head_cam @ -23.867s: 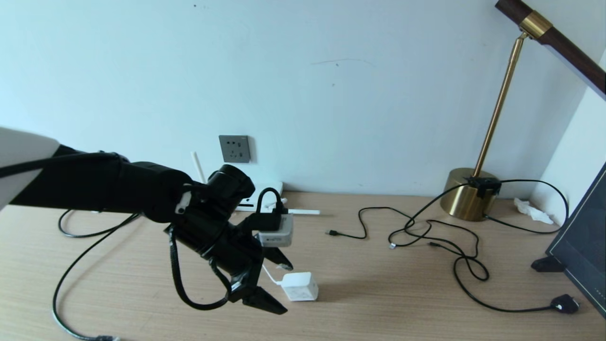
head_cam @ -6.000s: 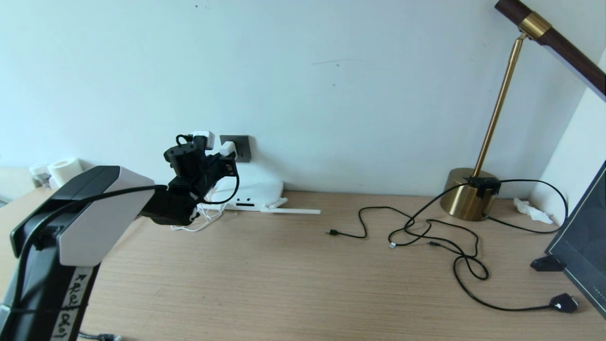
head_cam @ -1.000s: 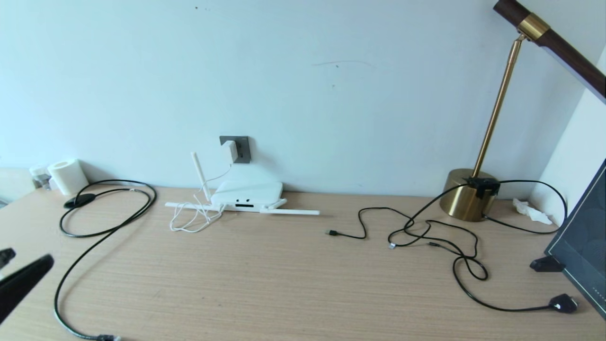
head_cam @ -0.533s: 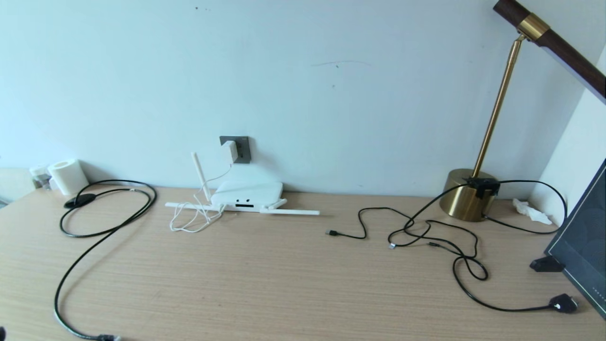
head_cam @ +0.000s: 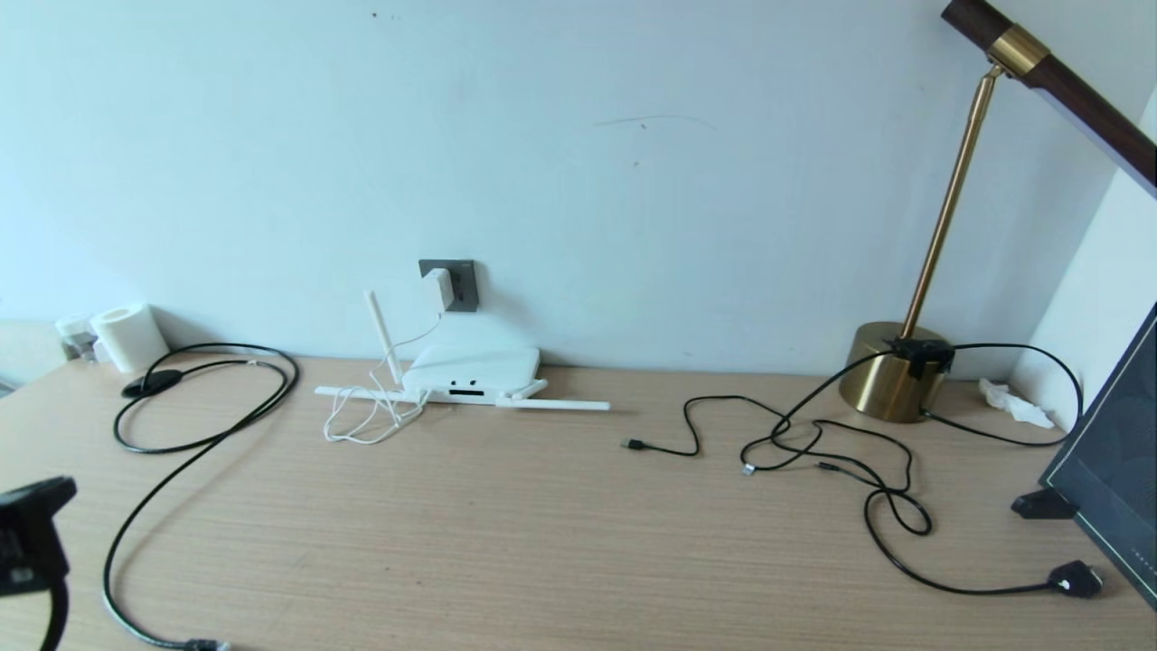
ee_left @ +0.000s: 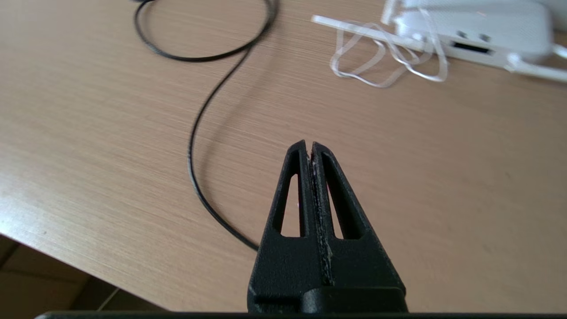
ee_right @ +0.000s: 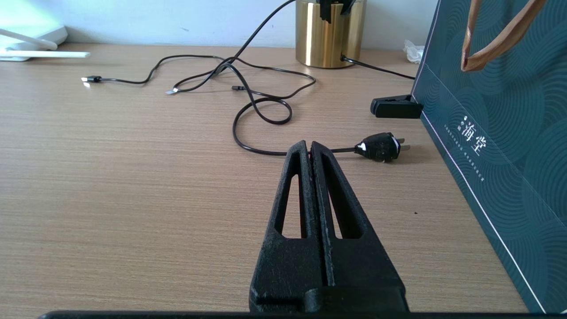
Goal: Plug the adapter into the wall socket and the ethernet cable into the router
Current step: Pick up cable
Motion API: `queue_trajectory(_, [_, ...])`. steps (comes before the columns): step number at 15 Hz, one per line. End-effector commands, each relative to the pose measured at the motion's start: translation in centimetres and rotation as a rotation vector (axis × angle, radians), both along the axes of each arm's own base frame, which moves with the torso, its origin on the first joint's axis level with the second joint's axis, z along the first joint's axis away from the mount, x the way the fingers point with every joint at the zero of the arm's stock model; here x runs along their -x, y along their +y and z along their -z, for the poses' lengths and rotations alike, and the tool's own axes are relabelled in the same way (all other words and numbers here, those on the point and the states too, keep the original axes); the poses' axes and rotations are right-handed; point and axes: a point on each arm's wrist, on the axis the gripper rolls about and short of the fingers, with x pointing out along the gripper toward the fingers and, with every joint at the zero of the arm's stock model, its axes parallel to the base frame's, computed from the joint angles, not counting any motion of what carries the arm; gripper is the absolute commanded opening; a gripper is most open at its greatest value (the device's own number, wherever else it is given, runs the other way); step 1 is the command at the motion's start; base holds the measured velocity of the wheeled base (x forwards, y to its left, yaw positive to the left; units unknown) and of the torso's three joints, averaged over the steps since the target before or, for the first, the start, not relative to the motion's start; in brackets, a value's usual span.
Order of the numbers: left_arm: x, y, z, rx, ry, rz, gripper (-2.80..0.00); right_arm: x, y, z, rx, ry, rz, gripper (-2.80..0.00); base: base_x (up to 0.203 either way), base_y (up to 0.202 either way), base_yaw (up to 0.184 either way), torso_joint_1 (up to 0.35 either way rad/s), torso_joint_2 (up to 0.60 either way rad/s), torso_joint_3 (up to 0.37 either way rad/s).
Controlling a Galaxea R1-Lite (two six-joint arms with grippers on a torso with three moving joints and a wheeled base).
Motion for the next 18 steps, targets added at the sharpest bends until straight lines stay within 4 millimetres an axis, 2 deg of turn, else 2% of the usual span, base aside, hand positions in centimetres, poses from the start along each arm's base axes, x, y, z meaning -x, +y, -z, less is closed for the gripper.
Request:
queue_trajectory(1, [-5.8,4.1,2.4,0.148,0.097,-0.180,-2.80,-0.1,0.0,0.3,0.000,0.012,0.000,-2.80,0.000,0.000,0.000,0.000,0.00,0.000])
queue_trajectory(2, [-6.4,4.9,2.6,0.284,0.035,-0.253,-2.80,-0.1,0.0,0.3,0.000,0.012,0.000,-2.80,0.000,0.000,0.000,0.000,0.00,0.000])
queue_trajectory(4, [-6.3,5.4,2.9,0.539,-0.073,-0.375,-2.80,-0.1,0.0,0.3,0.000,0.012,0.000,-2.80,0.000,0.000,0.000,0.000,0.00,0.000])
queue_trajectory(6, [-5.0,4.5,3.7,0.832,-0.043,-0.477,-2.80,-0.1,0.0,0.3,0.000,0.012,0.000,-2.80,0.000,0.000,0.000,0.000,0.00,0.000])
queue_trajectory(8, [-3.1,3.0,3.6,1.082,0.018,-0.486,-2.80,-0.1,0.0,0.3,0.000,0.012,0.000,-2.80,0.000,0.000,0.000,0.000,0.00,0.000])
queue_trajectory(10, [-2.2,2.3,3.6,1.169,0.025,-0.483,-2.80,-0.1,0.0,0.3,0.000,0.012,0.000,-2.80,0.000,0.000,0.000,0.000,0.00,0.000])
queue_trajectory(12, [-1.7,2.2,4.3,1.177,0.031,-0.523,-2.80,-0.1,0.0,0.3,0.000,0.012,0.000,-2.80,0.000,0.000,0.000,0.000,0.00,0.000])
queue_trajectory(16, [-1.3,3.3,5.8,1.145,0.032,-0.675,-2.80,-0.1,0.0,0.3,0.000,0.012,0.000,-2.80,0.000,0.000,0.000,0.000,0.00,0.000])
queue_trajectory(17, [-1.1,3.2,6.1,1.147,0.039,-0.683,0.00,-0.1,0.0,0.3,0.000,0.012,0.000,-2.80,0.000,0.000,0.000,0.000,0.00,0.000])
queue_trajectory(18, [-0.8,3.1,6.8,1.145,0.061,-0.696,0.00,-0.1,0.0,0.3,0.000,0.012,0.000,-2.80,0.000,0.000,0.000,0.000,0.00,0.000])
